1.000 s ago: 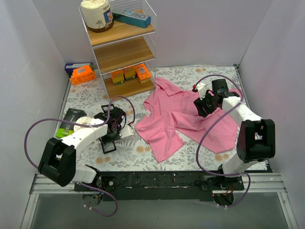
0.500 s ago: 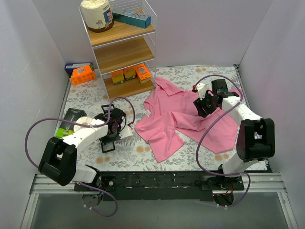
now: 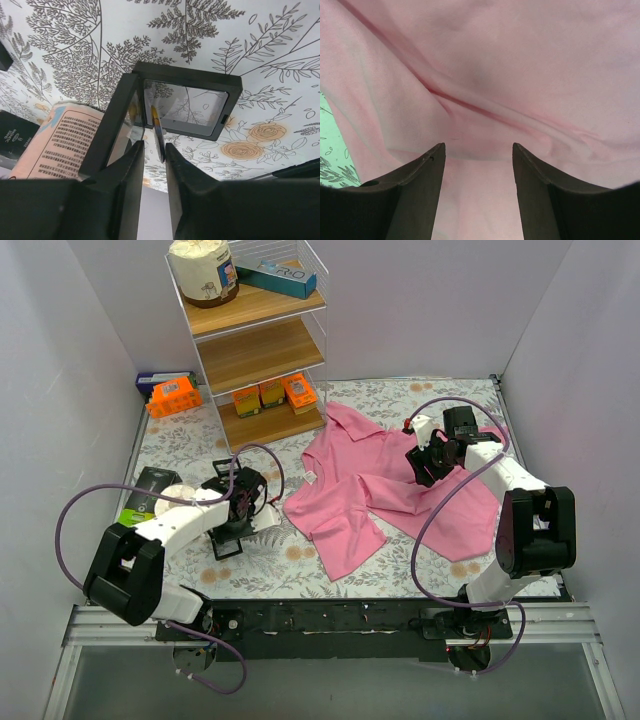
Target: Remove the brooch from the garment
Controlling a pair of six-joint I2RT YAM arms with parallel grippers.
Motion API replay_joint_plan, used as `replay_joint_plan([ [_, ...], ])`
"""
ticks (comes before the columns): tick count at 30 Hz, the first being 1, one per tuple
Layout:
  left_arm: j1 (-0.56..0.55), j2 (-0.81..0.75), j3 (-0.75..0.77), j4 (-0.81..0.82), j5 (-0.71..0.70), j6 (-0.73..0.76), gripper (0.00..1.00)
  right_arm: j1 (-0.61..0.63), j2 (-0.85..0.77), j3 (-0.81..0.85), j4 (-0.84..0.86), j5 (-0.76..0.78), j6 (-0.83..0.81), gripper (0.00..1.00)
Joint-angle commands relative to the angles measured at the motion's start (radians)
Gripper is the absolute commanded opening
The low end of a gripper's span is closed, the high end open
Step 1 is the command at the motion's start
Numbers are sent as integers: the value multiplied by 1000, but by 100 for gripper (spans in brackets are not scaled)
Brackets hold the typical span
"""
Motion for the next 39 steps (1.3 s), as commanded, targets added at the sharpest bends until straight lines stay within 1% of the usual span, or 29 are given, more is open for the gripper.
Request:
replay_joint_plan([
  [1, -4, 9, 40, -27, 27, -27, 26, -1, -3, 25, 12, -8, 9, 64],
  [5, -4, 19, 65, -56, 55, -50, 30, -1, 0, 25, 13, -9, 8, 64],
  [11, -5, 39, 99, -84, 115, -93, 32, -3, 0, 25, 12, -11, 11, 64],
  [22, -5, 58, 134, -145, 239, -115, 34, -1, -3, 26, 7, -11, 11, 64],
  [23, -5, 55, 146, -156, 300, -112, 34, -3, -6, 28, 6, -14, 9, 64],
  [24, -5, 50, 163, -180, 325, -104, 34, -3, -7, 36, 3, -26, 12, 64],
  [26, -5, 41, 220, -196, 391, -103, 34, -1, -12, 63, -13, -55, 17, 64],
  [27, -5, 38, 243, -225, 485, -94, 35, -3, -14, 77, -25, -102, 17, 64],
  [29, -5, 39, 315, -255, 581, -87, 39, -3, -18, 123, -53, -161, 25, 64],
  [30, -5, 45, 338, -278, 671, -90, 40, -3, -21, 137, -59, -207, 32, 64],
  [31, -5, 53, 365, -289, 707, -95, 41, -1, -24, 155, -57, -219, 63, 64],
  [32, -5, 67, 411, -297, 740, -106, 47, -3, -30, 172, -56, -225, 84, 65],
  [33, -5, 88, 441, -294, 762, -119, 50, -3, -32, 212, -54, -225, 103, 71],
  [34, -5, 102, 468, -291, 796, -126, 51, -1, -35, 233, -51, -215, 130, 80],
  [35, -5, 114, 497, -286, 810, -162, 53, -1, -35, 258, -48, -198, 193, 80],
  [36, -5, 133, 567, -270, 819, -175, 56, -1, -37, 314, -51, -158, 219, 81],
  [37, -5, 139, 602, -253, 831, -193, 60, -1, -41, 338, -53, -134, 254, 82],
  [38, -5, 144, 641, -236, 837, -234, 61, -3, -52, 367, -57, -108, 311, 82],
  [39, -5, 150, 704, -210, 837, -247, 62, -1, -56, 393, -74, -50, 348, 83],
])
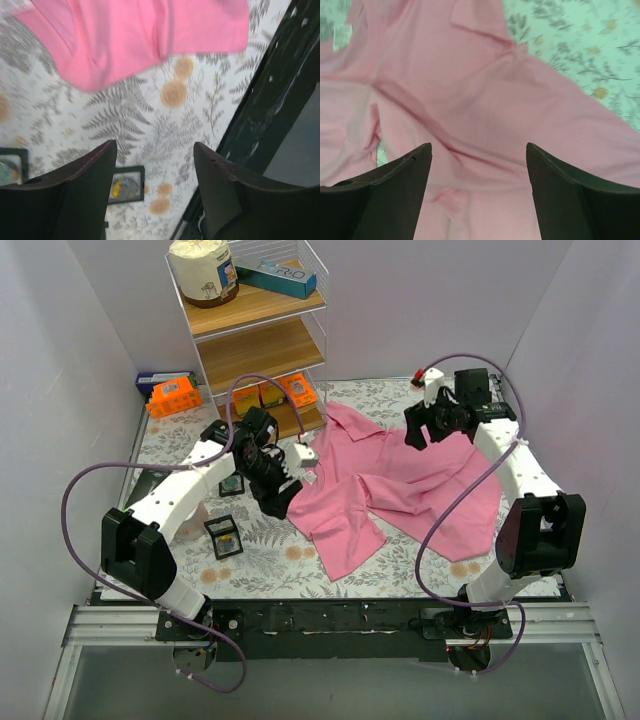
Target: Remove the brooch from the garment
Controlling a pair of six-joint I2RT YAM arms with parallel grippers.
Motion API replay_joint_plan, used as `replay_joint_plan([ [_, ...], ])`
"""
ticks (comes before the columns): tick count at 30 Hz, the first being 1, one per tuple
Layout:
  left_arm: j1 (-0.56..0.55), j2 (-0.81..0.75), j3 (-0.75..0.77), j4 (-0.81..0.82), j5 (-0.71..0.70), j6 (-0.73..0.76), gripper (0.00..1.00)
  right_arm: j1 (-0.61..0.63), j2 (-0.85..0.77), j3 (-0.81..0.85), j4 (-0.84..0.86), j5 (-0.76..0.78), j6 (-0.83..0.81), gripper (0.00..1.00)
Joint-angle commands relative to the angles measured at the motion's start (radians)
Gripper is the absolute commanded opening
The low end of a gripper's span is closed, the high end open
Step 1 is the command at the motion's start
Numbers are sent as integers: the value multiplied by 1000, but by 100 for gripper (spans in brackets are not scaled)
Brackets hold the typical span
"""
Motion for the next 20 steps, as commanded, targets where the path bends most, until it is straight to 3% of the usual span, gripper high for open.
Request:
replay_joint_plan([
  [1, -3, 26, 193, 71, 117, -104, 63, -3, -61, 180, -21, 121, 212, 86],
  [2, -3, 33, 216, 82, 99, -133, 64, -3, -67, 204, -36, 142, 230, 96],
  [3, 0, 36, 249, 109, 94, -145, 98, -2, -68, 227, -60, 191, 270, 96],
  [8, 0, 28, 262, 227, 85, -203, 98, -2, -62, 372, -130, 288, 329, 97],
  [14, 0, 8, 245, 454, 75, -306, 98, -3, -70, 427, -125, 308, 349, 98],
  [20, 0, 37, 253, 638, 71, -558, 98, -2, -87, 487, -131, 295, 369, 98],
])
